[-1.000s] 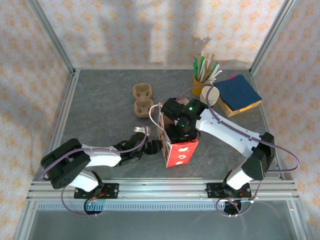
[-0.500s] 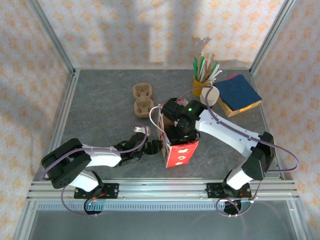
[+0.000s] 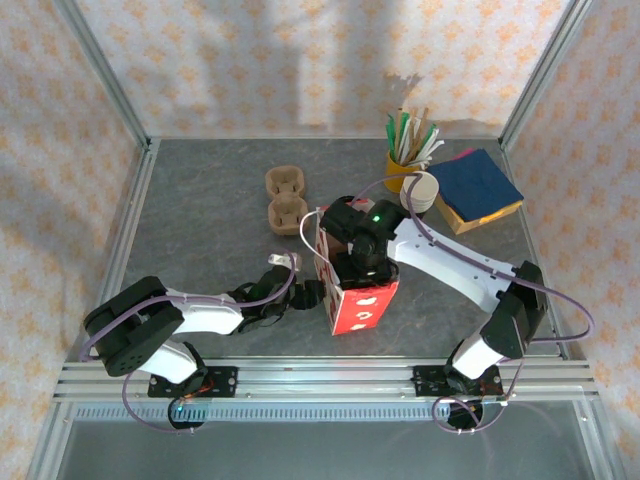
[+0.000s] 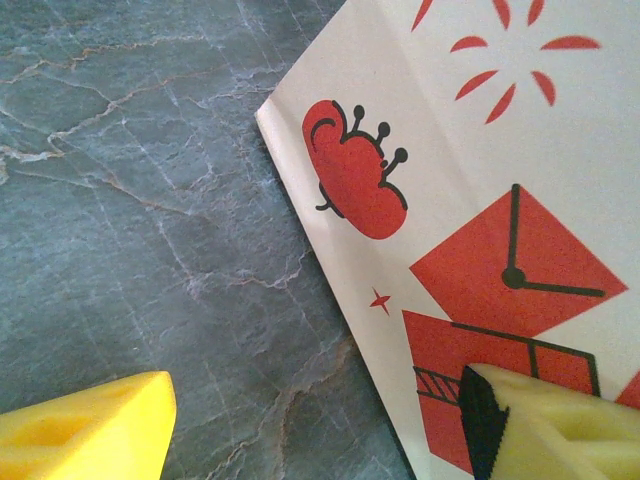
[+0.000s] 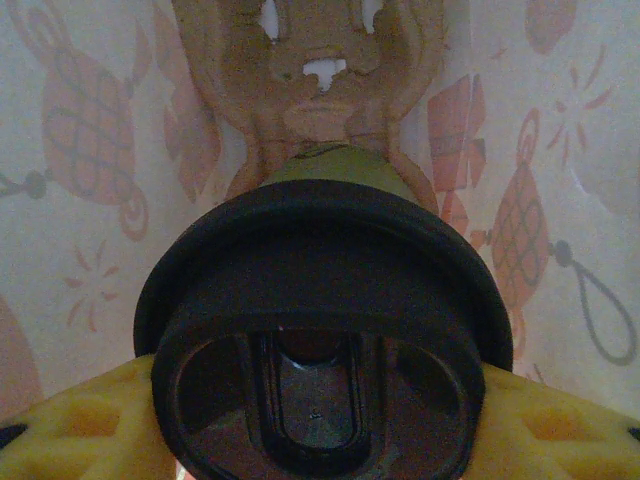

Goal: Pack the takeout coffee

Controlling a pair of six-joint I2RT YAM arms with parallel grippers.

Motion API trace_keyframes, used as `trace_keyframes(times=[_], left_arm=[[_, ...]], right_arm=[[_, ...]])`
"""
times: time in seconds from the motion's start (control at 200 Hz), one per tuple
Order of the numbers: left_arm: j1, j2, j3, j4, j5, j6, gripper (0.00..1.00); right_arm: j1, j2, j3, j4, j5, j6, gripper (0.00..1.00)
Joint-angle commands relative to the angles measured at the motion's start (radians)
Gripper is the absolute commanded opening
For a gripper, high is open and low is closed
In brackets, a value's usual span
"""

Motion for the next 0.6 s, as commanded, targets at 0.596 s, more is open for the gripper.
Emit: trace_keyframes(times=[0.596], left_arm=[[0.004, -0.031, -0.064, -0.034, -0.086, 0.030, 0.78]], right_arm=[[-0.003, 0.050, -0.021, -0.033, -0.032, -0.024, 0.57]])
